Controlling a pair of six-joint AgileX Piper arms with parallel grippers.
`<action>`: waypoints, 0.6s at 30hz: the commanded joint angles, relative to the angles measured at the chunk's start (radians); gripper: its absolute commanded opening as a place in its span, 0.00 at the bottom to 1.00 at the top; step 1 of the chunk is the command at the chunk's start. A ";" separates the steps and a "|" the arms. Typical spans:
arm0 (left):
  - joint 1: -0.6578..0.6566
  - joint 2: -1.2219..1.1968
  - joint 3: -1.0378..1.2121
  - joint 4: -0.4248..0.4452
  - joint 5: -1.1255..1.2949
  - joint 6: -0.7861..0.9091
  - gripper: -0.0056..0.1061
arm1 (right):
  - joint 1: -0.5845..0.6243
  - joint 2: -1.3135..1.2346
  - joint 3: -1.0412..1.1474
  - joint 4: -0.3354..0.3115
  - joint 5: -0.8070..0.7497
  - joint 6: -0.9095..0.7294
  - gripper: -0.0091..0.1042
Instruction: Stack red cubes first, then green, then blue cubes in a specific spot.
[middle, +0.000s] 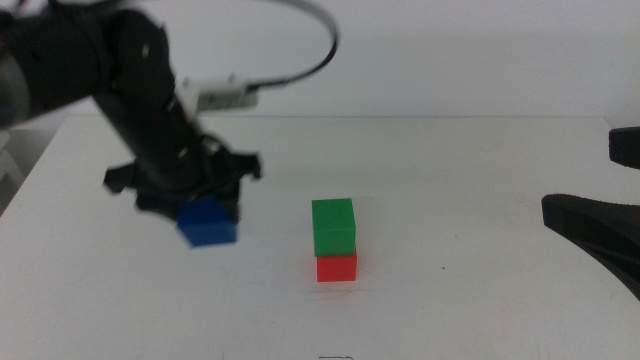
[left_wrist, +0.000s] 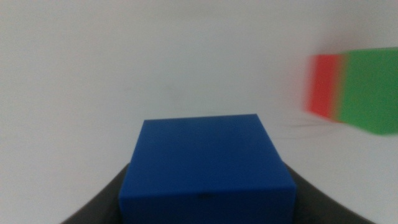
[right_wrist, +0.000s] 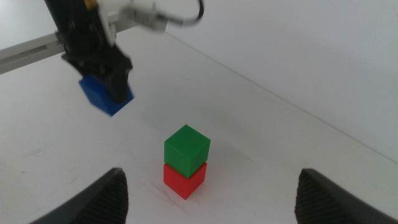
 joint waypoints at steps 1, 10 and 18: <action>-0.064 -0.074 -0.090 0.028 0.031 -0.097 0.04 | -0.009 0.000 -0.027 0.005 -0.077 -0.009 0.81; -0.251 0.079 -0.393 0.193 0.192 -0.311 0.04 | -0.009 0.000 -0.027 0.005 -0.077 -0.009 0.81; -0.322 0.226 -0.579 0.182 0.220 -0.318 0.04 | -0.009 0.000 -0.027 0.005 -0.077 -0.009 0.81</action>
